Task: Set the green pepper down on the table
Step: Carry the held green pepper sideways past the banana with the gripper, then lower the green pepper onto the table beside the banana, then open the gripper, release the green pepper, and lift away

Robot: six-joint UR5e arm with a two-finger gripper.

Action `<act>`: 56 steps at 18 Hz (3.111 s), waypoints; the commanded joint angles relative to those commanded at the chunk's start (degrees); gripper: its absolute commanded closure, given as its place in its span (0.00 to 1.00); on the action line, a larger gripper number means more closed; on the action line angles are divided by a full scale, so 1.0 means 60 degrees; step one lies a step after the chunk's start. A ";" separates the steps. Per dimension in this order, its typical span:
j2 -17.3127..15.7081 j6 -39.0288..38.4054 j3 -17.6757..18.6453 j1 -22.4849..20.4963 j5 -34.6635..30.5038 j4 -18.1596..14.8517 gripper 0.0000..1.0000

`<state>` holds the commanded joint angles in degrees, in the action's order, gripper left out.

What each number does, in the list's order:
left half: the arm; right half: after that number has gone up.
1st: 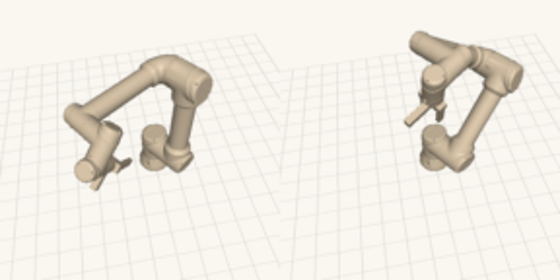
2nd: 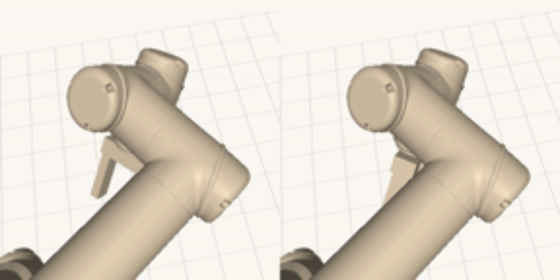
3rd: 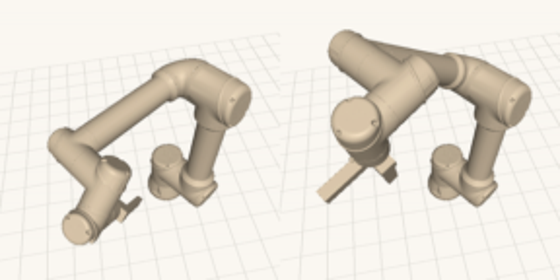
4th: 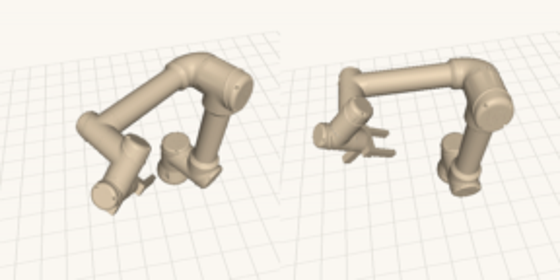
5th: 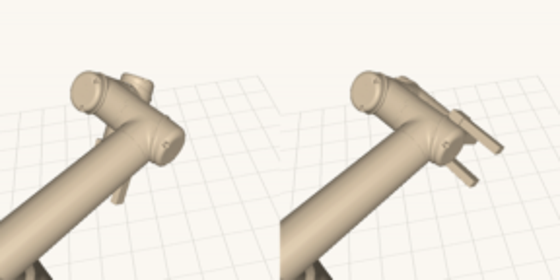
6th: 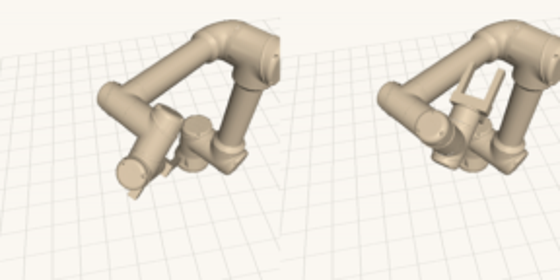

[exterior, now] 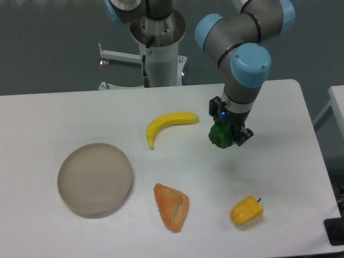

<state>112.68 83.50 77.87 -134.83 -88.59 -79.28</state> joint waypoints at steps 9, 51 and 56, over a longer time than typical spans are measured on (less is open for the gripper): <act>0.0029 0.1287 0.0161 -0.0717 -0.0117 -0.0029 0.73; -0.0016 0.2022 0.0091 -0.0439 -0.0146 -0.0100 0.00; 0.0395 0.1069 -0.0923 -0.0104 -0.0102 -0.0747 0.00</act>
<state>115.05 89.91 72.33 -135.45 -89.21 -83.76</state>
